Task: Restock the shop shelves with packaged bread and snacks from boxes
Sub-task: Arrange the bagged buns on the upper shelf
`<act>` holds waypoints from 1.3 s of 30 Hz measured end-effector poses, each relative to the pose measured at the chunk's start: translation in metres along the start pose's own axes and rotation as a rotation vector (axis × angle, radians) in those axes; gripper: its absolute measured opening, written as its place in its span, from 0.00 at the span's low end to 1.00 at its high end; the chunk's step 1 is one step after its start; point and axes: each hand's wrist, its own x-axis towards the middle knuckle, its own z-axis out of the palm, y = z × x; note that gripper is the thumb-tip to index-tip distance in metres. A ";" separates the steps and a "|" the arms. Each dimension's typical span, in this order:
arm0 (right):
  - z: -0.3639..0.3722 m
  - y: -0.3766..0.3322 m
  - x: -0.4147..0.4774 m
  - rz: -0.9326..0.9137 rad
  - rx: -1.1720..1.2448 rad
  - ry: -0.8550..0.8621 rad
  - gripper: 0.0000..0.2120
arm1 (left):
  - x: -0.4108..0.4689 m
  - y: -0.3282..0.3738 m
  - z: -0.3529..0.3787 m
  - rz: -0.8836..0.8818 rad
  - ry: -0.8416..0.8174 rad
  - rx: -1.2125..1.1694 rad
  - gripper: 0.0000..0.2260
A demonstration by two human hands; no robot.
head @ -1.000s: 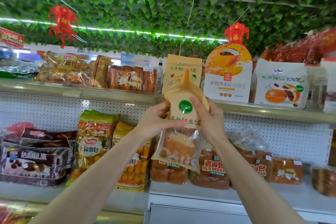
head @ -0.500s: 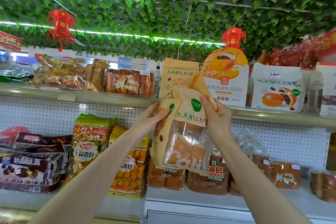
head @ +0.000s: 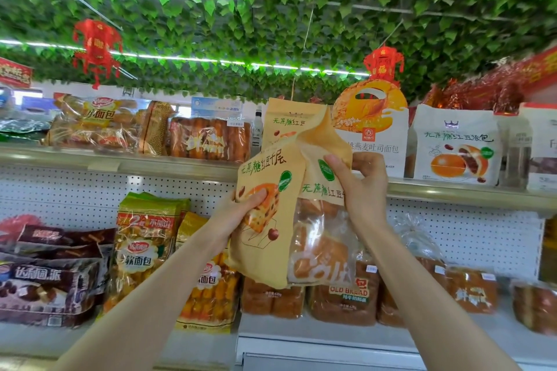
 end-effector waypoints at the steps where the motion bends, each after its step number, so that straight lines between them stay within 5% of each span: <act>1: 0.000 0.002 -0.001 0.005 -0.012 0.015 0.20 | 0.000 0.000 0.001 -0.008 0.017 0.001 0.32; 6: -0.006 0.005 -0.011 0.045 0.027 -0.108 0.23 | 0.000 0.008 0.003 0.006 0.090 0.045 0.33; 11: -0.006 0.006 -0.009 0.122 -0.147 -0.390 0.58 | 0.001 0.014 0.004 0.045 0.187 0.025 0.37; 15: -0.001 0.001 0.000 0.186 -0.307 -0.424 0.66 | 0.004 0.020 0.005 0.114 0.288 0.004 0.36; 24: 0.006 0.006 0.006 0.216 0.043 -0.215 0.35 | 0.008 0.033 -0.001 0.215 0.459 0.084 0.34; 31: 0.019 0.010 0.011 0.188 -0.144 0.026 0.17 | 0.007 0.037 -0.011 0.292 0.456 0.120 0.28; 39: 0.027 0.006 0.030 0.185 -0.105 0.137 0.10 | 0.018 0.051 -0.006 0.397 0.437 0.058 0.21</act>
